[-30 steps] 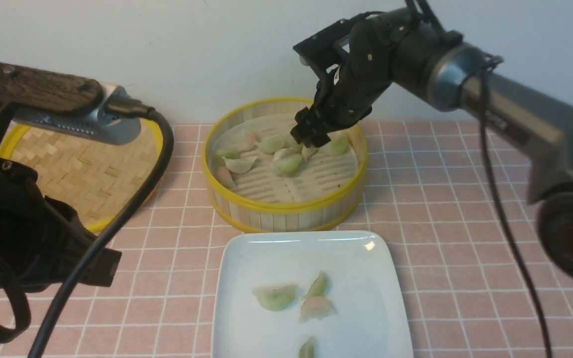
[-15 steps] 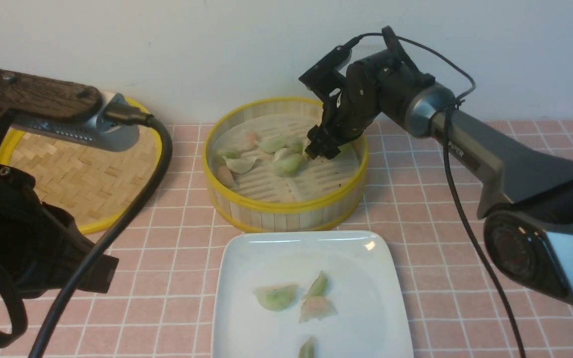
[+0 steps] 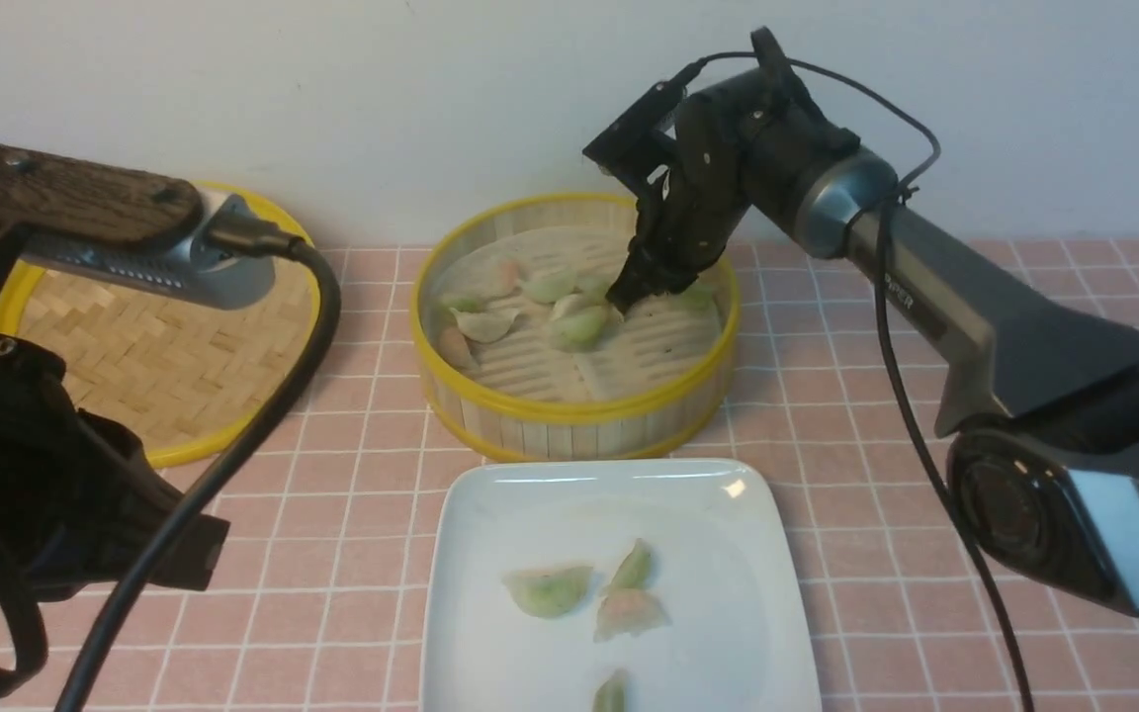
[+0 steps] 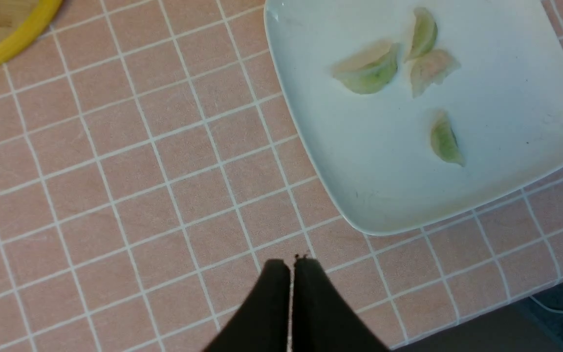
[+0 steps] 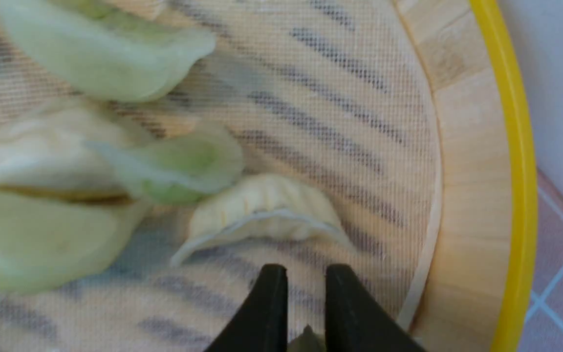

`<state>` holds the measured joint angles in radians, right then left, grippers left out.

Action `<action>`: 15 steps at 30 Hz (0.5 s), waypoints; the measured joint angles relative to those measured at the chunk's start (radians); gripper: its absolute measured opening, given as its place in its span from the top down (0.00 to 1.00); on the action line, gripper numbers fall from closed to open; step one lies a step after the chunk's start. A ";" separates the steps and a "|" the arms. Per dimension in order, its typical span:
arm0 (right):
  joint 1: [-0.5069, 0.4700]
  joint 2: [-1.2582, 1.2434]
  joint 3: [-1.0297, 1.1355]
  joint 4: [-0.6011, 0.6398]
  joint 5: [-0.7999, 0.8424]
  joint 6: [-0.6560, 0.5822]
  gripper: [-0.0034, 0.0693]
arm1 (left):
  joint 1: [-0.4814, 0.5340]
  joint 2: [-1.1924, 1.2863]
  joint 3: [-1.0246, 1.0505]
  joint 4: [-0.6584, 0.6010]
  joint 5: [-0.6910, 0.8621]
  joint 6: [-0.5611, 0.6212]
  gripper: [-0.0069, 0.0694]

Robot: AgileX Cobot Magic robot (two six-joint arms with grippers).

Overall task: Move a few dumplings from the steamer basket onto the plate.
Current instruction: Use the right arm to grab a dumpling from inside the steamer, then use the right arm to put the dumpling into the plate

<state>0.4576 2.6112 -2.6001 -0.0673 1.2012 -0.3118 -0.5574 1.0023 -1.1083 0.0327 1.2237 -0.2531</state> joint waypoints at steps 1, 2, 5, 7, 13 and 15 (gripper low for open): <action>0.000 -0.002 -0.020 0.015 0.025 0.000 0.85 | 0.000 0.000 0.000 0.000 0.000 0.001 0.92; 0.000 -0.006 -0.041 0.031 0.040 0.000 0.85 | 0.000 0.000 0.000 0.000 0.000 0.001 0.92; 0.000 -0.022 -0.096 0.067 0.052 0.001 0.85 | 0.000 0.000 0.000 0.000 0.000 0.001 0.92; 0.000 -0.043 -0.120 0.094 0.052 0.018 0.85 | 0.000 0.000 0.000 0.000 0.000 0.001 0.92; 0.000 -0.160 -0.077 0.206 0.060 0.080 0.85 | 0.000 0.000 0.000 0.010 0.001 0.001 0.92; 0.004 -0.257 0.040 0.254 0.059 0.083 0.85 | 0.000 0.000 0.000 0.013 0.001 0.001 0.92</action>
<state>0.4620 2.3547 -2.5605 0.1872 1.2598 -0.2291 -0.5574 1.0023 -1.1083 0.0460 1.2246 -0.2523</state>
